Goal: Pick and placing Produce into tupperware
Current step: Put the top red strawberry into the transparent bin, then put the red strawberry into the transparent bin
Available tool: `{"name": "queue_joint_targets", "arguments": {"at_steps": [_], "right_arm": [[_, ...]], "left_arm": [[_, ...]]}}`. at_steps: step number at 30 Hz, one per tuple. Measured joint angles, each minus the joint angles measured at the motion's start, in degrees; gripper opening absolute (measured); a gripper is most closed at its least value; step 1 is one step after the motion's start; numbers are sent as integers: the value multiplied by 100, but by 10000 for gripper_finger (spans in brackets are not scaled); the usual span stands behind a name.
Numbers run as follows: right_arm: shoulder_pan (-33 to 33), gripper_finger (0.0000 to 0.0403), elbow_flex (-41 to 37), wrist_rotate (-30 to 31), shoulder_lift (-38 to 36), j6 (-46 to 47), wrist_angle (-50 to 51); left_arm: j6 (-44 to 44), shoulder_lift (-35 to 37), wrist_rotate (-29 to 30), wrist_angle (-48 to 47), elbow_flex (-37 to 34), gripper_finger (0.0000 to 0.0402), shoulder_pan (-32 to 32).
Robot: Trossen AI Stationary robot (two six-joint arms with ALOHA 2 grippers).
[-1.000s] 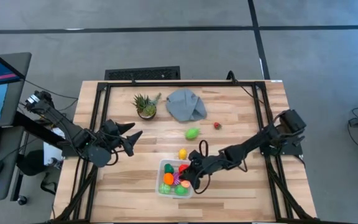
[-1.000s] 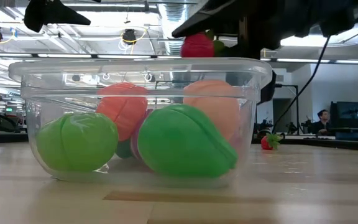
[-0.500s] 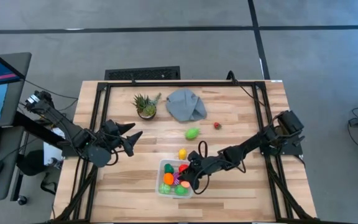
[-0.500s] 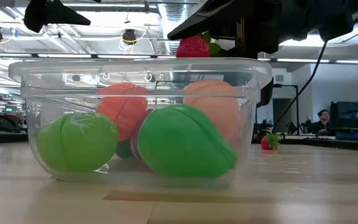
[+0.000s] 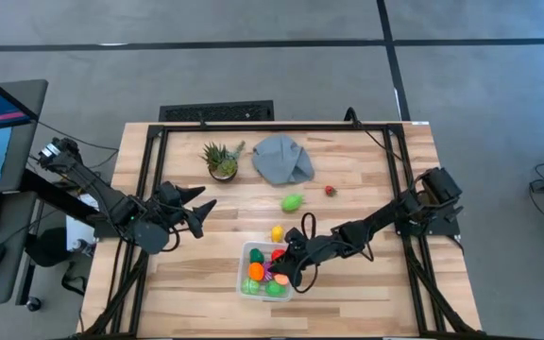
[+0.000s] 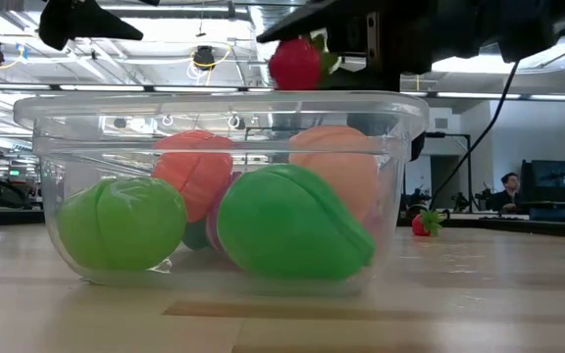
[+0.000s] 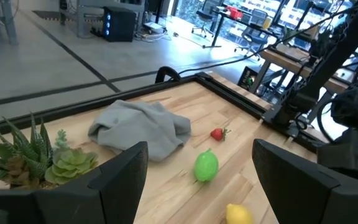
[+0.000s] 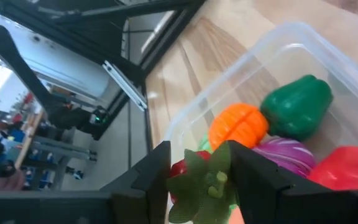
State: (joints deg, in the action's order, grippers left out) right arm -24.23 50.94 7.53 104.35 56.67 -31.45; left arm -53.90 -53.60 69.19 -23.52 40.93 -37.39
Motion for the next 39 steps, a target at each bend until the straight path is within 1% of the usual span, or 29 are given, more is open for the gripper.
{"name": "queue_joint_targets", "arguments": {"at_steps": [3,6,12,17,21,25,32,35,39], "right_arm": [[0,193,0,2,-2,118,-76],[0,196,6,8,-2,314,-75],[-50,162,237,73,-8,273,-71],[-44,137,414,167,-12,-20,-71],[-48,128,426,230,-133,-233,96],[-107,128,426,774,-424,-537,724],[-424,136,424,2411,-1136,-1159,2289],[-519,137,412,2935,-1434,-1038,3181],[-623,135,400,3595,-1737,-336,4621]], "left_arm": [[117,0,-64,-14,0,279,0],[148,0,-171,-14,0,279,0],[247,0,-595,-12,0,279,0],[252,0,-729,-12,0,279,2],[270,0,-793,-9,0,279,-1],[373,0,-881,-1,0,279,-24],[461,0,-875,-10,0,279,-59],[513,0,-857,-9,0,279,-59],[567,0,-829,-10,0,279,-59]]}}
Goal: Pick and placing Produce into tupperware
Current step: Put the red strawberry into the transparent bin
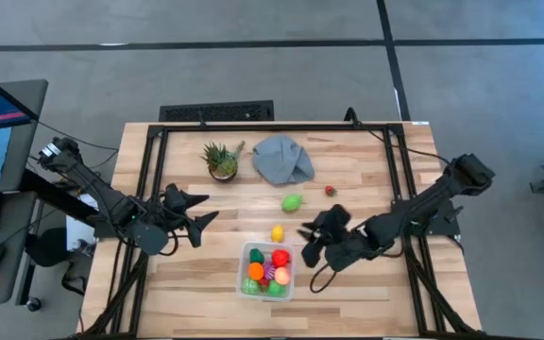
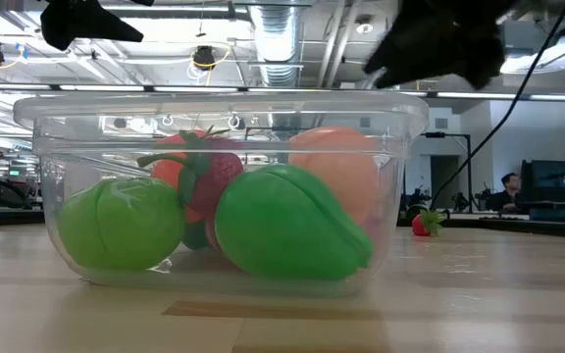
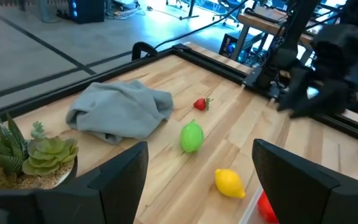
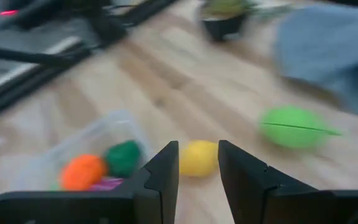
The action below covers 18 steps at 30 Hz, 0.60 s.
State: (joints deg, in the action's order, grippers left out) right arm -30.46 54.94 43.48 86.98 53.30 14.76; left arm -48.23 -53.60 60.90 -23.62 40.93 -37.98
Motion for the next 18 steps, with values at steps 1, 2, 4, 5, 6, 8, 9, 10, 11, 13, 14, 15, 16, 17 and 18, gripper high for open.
{"name": "queue_joint_targets", "arguments": {"at_steps": [1,2,4,5,6,8,9,10,11,13,14,15,16,17,18], "right_arm": [[-39,135,1,165,-65,221,348],[-86,135,0,310,-120,437,696],[-180,136,0,513,-201,862,1388],[-219,137,0,571,-226,1057,1656],[-243,138,0,593,-251,1237,1930],[-281,139,0,590,-295,1566,2442],[-285,140,0,582,-307,1722,2638],[-286,140,0,561,-315,1868,2825],[-285,141,0,510,-326,1974,2978],[-276,141,0,426,-352,2071,3222],[-253,141,0,374,-352,2064,3304],[-241,140,0,306,-352,2025,3400],[-235,139,0,238,-352,1995,3491],[-208,138,0,174,-352,1972,3581],[-186,136,0,116,-352,1928,3684]], "left_arm": [[16,0,10,-1,0,279,0],[33,0,44,0,0,279,0],[56,0,107,-4,0,279,0],[59,1,145,-8,0,279,0],[63,0,185,-9,0,279,0],[106,0,242,-9,0,279,0],[132,0,255,-9,0,279,2],[156,0,265,-9,0,279,2],[170,1,294,-8,0,279,2],[172,0,346,-9,0,279,2],[173,2,356,-7,0,279,2],[173,0,383,-8,0,279,2],[173,0,401,-8,0,279,2],[173,0,427,-7,0,279,2],[171,0,440,-7,0,279,3]]}}
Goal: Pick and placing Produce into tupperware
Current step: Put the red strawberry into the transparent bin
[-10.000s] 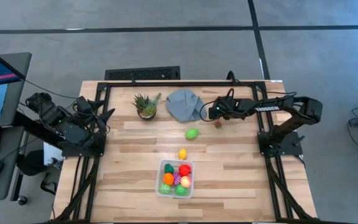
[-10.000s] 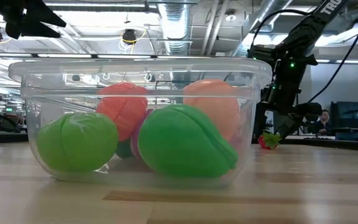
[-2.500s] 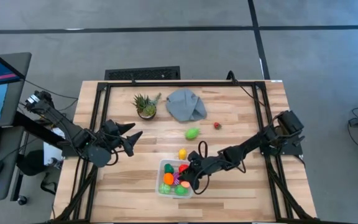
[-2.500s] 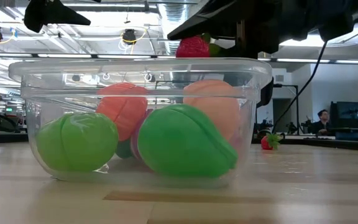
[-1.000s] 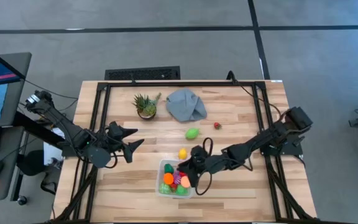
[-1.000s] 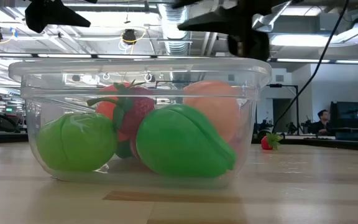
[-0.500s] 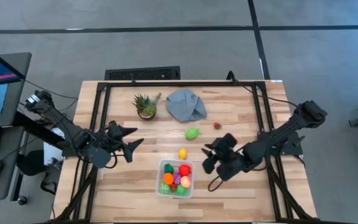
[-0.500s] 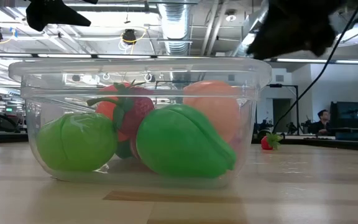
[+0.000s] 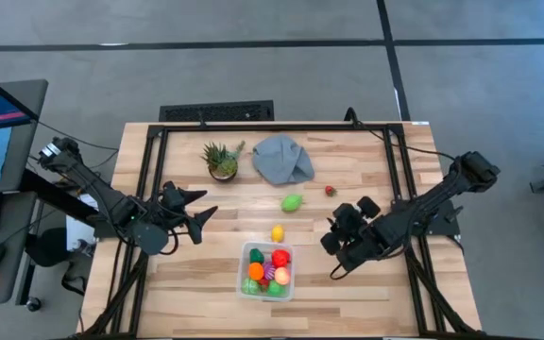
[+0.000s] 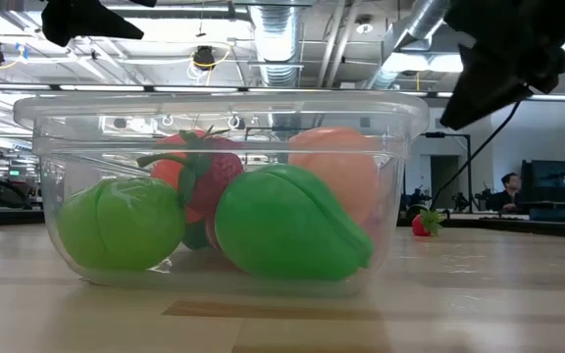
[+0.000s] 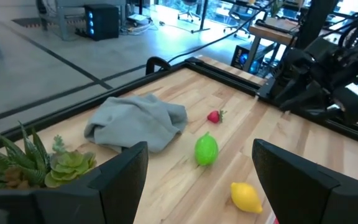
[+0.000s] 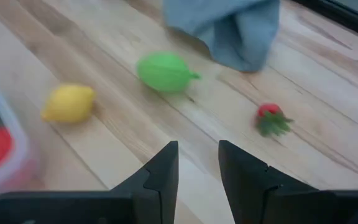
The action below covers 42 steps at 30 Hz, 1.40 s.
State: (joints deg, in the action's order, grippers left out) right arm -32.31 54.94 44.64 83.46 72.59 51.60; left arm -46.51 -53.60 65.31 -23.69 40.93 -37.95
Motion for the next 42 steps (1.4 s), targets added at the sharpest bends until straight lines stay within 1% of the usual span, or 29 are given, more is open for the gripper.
{"name": "queue_joint_targets", "arguments": {"at_steps": [6,9,12,14,17,20,24,29,34,38,42], "right_arm": [[211,132,0,-427,2,-253,573],[386,132,0,-851,6,-330,808],[631,126,-2,-1315,9,-731,894],[775,119,-2,-1471,9,-621,891],[910,110,-2,-1423,9,-532,887],[990,107,-2,-1121,26,-660,880],[1181,113,-2,-729,31,-798,830],[1548,141,-2,-725,31,-1275,570],[1857,193,-2,-726,31,-1310,544],[2187,230,-31,-748,31,-1289,493],[2722,244,-216,-1333,31,-977,420]], "left_arm": [[-1,1,118,-2,0,279,8],[-1,0,186,-67,0,279,8],[-1,1,226,-334,0,279,8],[0,2,224,-474,0,279,9],[1,2,224,-579,0,279,11],[1,2,244,-704,0,279,11],[1,2,243,-997,0,279,11],[-23,2,35,-1595,-2,279,11],[-64,2,124,-1977,-2,279,11],[-68,2,161,-2110,-2,279,13],[-222,2,251,-2197,-1,279,17]]}}
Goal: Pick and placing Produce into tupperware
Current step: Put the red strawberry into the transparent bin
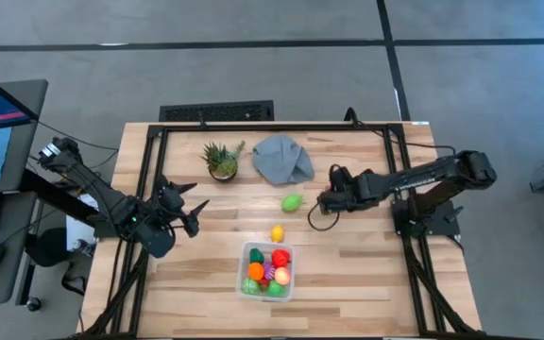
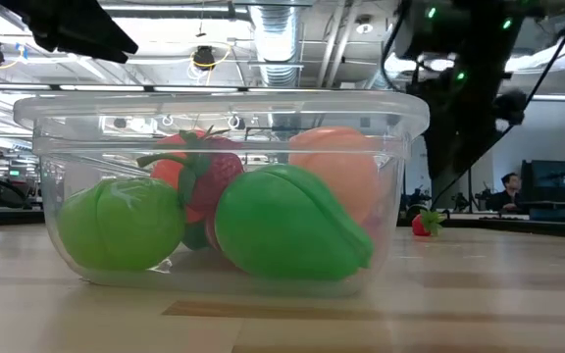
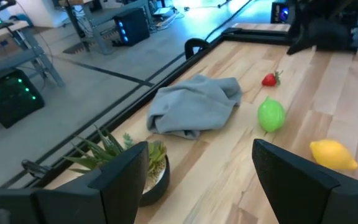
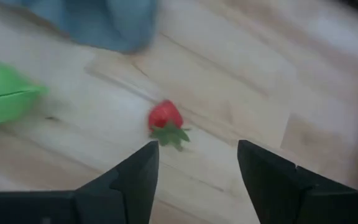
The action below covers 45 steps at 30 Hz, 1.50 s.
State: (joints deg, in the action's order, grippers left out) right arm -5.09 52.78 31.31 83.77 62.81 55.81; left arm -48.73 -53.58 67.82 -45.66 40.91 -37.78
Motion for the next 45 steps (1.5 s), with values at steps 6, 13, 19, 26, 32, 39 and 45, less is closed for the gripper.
{"name": "queue_joint_targets", "arguments": {"at_steps": [6,13,19,26,32,39,45], "right_arm": [[643,244,-176,-444,2,-111,-599],[1135,245,-176,-786,2,-596,-999],[1257,245,-178,-876,-60,-630,-1068],[1478,245,-178,-1178,-17,-451,-1079],[1618,245,-180,-1206,-9,-542,-1141],[1787,245,-180,-1501,-9,-777,-1219],[1829,245,-344,-1896,-9,-879,-1529]], "left_arm": [[-131,0,43,-1,0,279,0],[-522,0,49,4,-1,279,0],[-749,0,54,6,-1,279,0],[-858,0,248,10,-1,279,0],[-955,0,303,10,-1,279,0],[-957,0,301,12,-1,279,0],[-957,0,296,10,0,279,0]]}}
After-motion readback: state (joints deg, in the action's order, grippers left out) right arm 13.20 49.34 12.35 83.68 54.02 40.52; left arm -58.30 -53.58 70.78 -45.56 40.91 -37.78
